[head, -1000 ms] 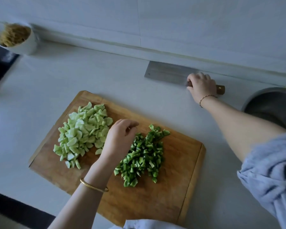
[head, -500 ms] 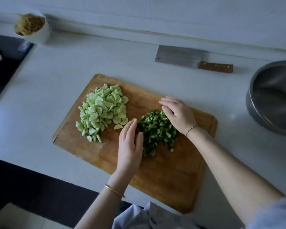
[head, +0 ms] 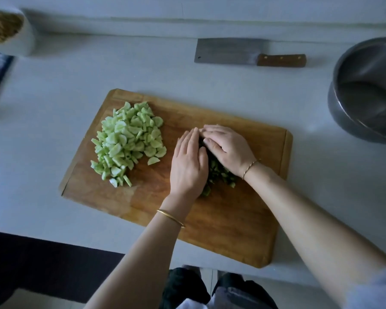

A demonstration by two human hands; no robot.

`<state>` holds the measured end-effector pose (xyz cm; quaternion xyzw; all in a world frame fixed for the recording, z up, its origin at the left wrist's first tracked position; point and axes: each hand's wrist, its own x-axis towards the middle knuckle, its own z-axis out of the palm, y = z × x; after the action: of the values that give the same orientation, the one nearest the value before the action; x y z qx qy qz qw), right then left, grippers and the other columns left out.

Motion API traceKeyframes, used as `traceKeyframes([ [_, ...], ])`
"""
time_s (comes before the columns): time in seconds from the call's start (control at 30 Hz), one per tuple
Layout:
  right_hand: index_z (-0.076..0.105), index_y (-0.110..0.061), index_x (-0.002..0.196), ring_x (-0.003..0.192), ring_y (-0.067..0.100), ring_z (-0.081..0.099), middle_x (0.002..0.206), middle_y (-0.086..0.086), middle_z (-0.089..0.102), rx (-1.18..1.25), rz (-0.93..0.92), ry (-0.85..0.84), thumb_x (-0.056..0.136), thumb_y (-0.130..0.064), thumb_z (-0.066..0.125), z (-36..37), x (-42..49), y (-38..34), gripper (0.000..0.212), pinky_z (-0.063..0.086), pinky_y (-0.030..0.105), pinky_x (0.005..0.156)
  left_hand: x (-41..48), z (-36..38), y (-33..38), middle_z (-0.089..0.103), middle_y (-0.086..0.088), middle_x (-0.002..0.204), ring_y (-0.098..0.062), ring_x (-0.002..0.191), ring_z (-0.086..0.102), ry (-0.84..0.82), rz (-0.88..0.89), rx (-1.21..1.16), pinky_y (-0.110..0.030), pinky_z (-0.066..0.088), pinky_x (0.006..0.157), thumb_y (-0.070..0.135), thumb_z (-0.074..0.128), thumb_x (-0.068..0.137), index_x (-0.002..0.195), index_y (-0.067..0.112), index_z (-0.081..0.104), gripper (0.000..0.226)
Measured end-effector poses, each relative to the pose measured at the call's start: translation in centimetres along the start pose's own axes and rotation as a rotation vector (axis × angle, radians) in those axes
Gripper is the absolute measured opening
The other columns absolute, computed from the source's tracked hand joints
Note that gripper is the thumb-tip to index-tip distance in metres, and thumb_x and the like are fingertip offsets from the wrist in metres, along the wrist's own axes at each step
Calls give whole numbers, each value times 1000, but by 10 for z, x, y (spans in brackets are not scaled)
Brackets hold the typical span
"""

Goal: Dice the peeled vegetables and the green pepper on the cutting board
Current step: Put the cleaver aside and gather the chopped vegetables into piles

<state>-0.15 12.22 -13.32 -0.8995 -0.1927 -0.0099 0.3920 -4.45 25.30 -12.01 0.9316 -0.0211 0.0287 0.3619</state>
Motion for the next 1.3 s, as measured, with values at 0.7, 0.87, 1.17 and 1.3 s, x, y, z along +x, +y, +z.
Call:
traceKeyframes([
  [0.7,69,-7,111,118,10,56,119,-3,63,386,288,297,96,-40,30,-29,-53,10,53,38,18,103,1,4,23,50,-1,140,-6,128,46,-183,-55,-625,-27,33,110,33,32,94,145,18,32,53],
  [0.87,69,-12,114,121,10,55,123,-1,64,338,315,212,95,-47,28,-36,-44,12,57,39,23,105,-6,-5,16,54,-7,135,-14,129,47,-31,-43,-735,-45,35,110,38,35,93,136,14,43,50],
  [1.17,69,-15,116,127,10,50,128,-2,63,195,258,-5,91,-56,15,-35,-35,2,72,34,22,104,-16,-1,7,58,-9,129,-17,125,51,79,-241,-894,-47,34,110,36,37,86,130,14,49,51],
  [1.3,69,-17,117,123,11,54,123,-3,66,252,246,14,95,-52,20,-35,-45,4,64,39,29,106,-20,6,19,59,-9,129,-20,125,51,-3,-228,-924,-49,34,110,38,40,86,129,18,49,47],
])
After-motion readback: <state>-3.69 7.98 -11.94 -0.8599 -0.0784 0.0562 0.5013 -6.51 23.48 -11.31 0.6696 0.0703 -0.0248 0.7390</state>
